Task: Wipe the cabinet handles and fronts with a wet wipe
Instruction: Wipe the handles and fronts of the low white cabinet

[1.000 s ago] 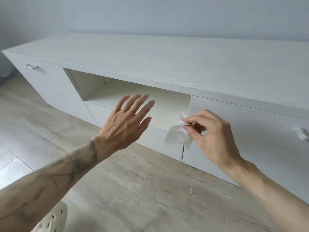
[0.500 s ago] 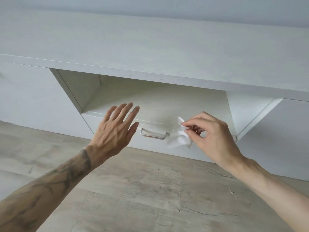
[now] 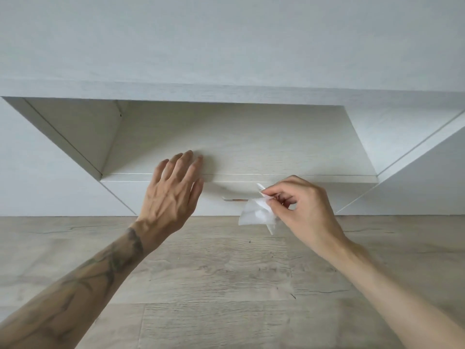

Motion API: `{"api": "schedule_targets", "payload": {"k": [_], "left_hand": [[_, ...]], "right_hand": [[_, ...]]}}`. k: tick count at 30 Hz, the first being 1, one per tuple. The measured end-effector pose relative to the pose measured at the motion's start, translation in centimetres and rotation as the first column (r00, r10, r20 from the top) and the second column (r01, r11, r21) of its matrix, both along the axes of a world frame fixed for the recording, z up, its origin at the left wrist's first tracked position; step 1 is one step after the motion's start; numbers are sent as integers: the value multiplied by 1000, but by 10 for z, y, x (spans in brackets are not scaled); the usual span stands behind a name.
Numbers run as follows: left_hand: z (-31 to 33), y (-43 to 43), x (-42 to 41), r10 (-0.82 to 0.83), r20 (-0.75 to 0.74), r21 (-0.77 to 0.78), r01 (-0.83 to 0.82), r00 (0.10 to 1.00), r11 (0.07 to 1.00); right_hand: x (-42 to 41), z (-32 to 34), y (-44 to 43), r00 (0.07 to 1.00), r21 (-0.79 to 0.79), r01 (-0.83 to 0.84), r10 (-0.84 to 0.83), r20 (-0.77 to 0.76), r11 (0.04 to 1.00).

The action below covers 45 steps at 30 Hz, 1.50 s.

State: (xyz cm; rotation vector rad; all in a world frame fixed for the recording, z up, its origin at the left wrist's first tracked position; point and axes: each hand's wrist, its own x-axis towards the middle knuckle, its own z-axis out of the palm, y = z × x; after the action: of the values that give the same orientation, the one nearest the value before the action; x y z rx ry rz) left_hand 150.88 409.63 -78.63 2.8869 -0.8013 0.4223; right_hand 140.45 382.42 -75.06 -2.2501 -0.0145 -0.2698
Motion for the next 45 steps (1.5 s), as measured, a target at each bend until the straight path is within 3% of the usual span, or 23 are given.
{"api": "schedule_targets", "payload": {"k": [12, 21, 27, 32, 37, 42, 45], "left_hand": [[-35, 4, 6, -18, 138, 5, 18, 990, 1000], [-60, -2, 15, 26, 275, -74, -6, 961, 997], [-68, -3, 18, 46, 323, -100, -14, 945, 995], [-73, -3, 22, 49, 344, -110, -12, 938, 994], [-75, -3, 23, 58, 363, -115, -18, 930, 993], [-77, -2, 24, 60, 368, -110, -20, 928, 994], [-76, -2, 24, 58, 366, -108, -20, 929, 994]], "right_hand": [[9, -50, 27, 958, -64, 221, -204, 201, 973], [10, -76, 16, 938, -244, 172, -83, 337, 954], [17, -87, 17, 889, -227, 180, -59, 455, 957], [23, -90, 23, 890, -249, 122, 5, 455, 961], [19, -92, 22, 877, -215, 199, -76, 474, 956], [28, -90, 40, 890, -247, 111, 14, 455, 963], [25, -90, 32, 887, -247, 144, -14, 462, 958]]}}
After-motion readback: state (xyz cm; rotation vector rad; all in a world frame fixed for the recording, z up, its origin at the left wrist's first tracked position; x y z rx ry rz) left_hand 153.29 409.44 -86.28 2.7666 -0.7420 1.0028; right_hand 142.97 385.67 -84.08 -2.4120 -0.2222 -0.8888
